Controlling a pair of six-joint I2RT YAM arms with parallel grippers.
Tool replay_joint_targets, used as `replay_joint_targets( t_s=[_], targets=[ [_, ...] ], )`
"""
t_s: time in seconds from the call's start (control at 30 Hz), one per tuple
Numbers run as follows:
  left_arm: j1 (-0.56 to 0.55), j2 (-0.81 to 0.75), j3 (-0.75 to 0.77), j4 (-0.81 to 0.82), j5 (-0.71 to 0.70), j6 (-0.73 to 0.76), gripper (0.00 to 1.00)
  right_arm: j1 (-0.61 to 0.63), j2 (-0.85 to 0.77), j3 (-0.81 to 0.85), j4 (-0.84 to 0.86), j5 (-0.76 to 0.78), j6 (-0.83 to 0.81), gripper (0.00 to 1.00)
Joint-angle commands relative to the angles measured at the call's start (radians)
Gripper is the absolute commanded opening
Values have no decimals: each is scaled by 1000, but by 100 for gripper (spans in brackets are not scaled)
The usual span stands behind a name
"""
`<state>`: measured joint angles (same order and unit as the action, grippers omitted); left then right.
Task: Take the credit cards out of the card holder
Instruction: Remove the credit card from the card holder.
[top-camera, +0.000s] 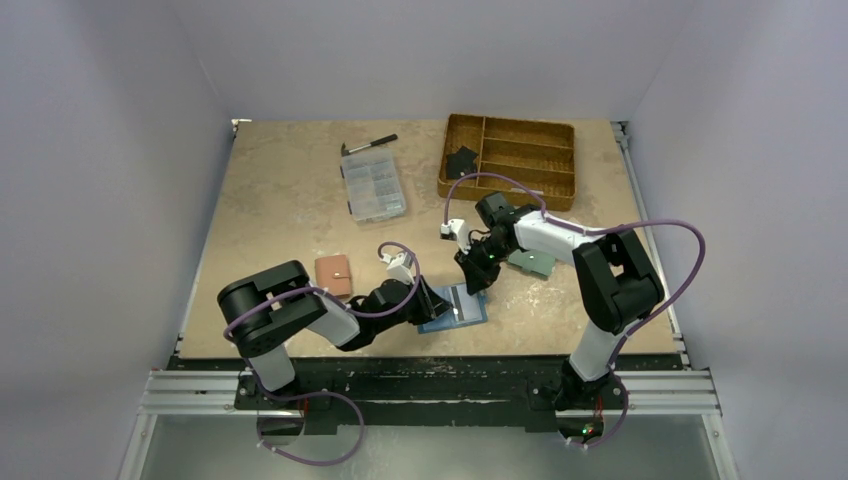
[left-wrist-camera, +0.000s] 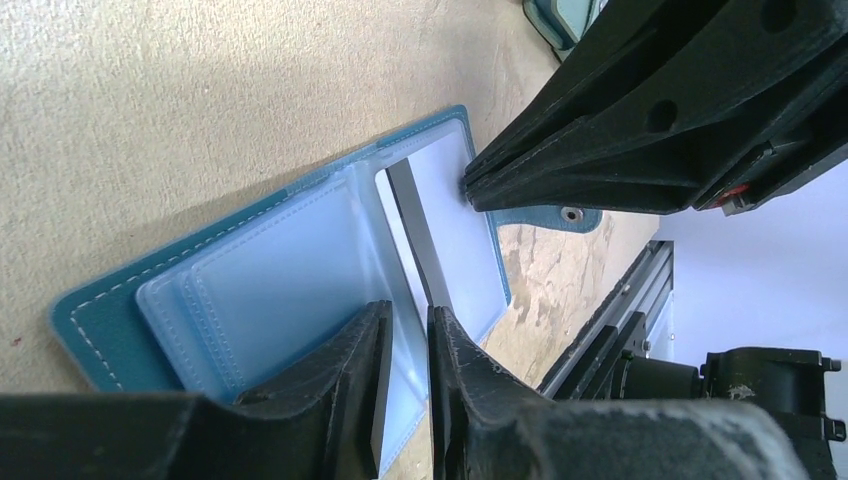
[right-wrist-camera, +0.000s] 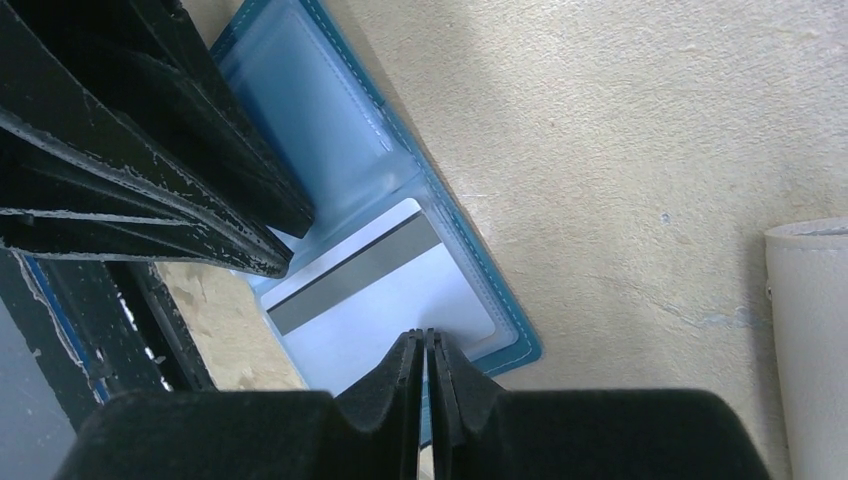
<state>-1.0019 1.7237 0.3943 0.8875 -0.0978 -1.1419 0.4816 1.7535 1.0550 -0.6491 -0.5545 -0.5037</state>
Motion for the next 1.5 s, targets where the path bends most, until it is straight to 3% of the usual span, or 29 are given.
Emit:
replay_joint_targets(
  t_s=[0.0,0.43,0.77,1.17,1.47],
  targets=[
    [6,24,-27,-23,3,15,25,-4,-13,-16,28,90,-2,15],
    [7,34,-43,24,15,11,26,-11,-30,-18,11,76,-20,19],
    [8,57,-55,94,32,7,36,-6,14,-9,-13,4,-24,19],
    [19,120,-70,171,54,-39,34,3,59,14,-33,-97,-18,18],
    [26,130,-70,165,53,-53,27,11,77,25,-41,-129,-14,18]
  ],
)
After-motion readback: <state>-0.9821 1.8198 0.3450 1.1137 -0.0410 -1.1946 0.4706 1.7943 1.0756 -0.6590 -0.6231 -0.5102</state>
